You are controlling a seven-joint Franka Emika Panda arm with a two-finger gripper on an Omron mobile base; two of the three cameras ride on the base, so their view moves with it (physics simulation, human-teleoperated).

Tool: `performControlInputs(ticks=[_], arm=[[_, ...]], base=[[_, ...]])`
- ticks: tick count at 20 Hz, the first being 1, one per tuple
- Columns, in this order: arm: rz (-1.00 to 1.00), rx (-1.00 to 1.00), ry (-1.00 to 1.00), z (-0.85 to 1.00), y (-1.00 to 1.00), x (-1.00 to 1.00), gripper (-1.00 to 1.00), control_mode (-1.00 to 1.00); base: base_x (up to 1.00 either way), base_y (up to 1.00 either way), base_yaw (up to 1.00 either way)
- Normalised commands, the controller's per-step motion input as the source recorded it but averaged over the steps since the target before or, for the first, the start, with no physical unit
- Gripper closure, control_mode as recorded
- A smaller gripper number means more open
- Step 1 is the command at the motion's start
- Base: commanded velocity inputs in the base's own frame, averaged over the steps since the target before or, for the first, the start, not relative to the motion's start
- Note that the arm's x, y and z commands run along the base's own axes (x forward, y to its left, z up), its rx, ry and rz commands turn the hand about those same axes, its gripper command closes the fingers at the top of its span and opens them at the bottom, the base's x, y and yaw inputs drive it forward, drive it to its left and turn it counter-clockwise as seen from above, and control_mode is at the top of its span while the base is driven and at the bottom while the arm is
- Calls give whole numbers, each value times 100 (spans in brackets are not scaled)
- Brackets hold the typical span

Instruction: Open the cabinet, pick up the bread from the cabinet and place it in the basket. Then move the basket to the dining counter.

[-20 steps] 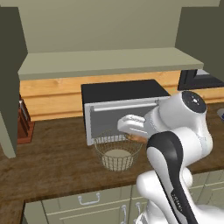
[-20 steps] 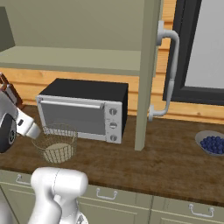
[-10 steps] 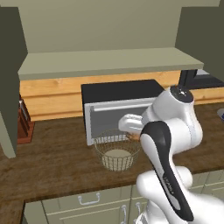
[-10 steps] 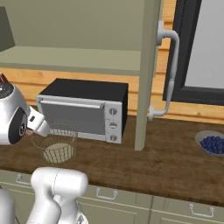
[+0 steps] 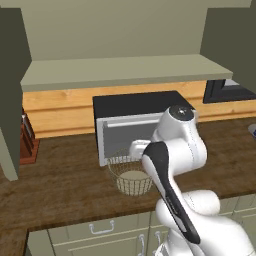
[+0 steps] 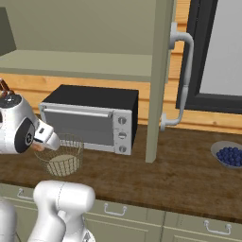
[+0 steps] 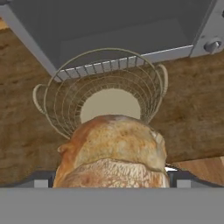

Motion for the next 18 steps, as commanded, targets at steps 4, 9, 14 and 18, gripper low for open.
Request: performControlInputs(ticks=[4,9,14,18], arm=[[0,-1,10,-18,2,72,100,-100],[1,0,9,-38,19,60,100,-100],[2,0,9,-55,33,56,100,-100],[2,0,3,-39,11,48,100,-100]], base=[[0,0,0],[0,0,0],[0,0,0],[0,0,0]])
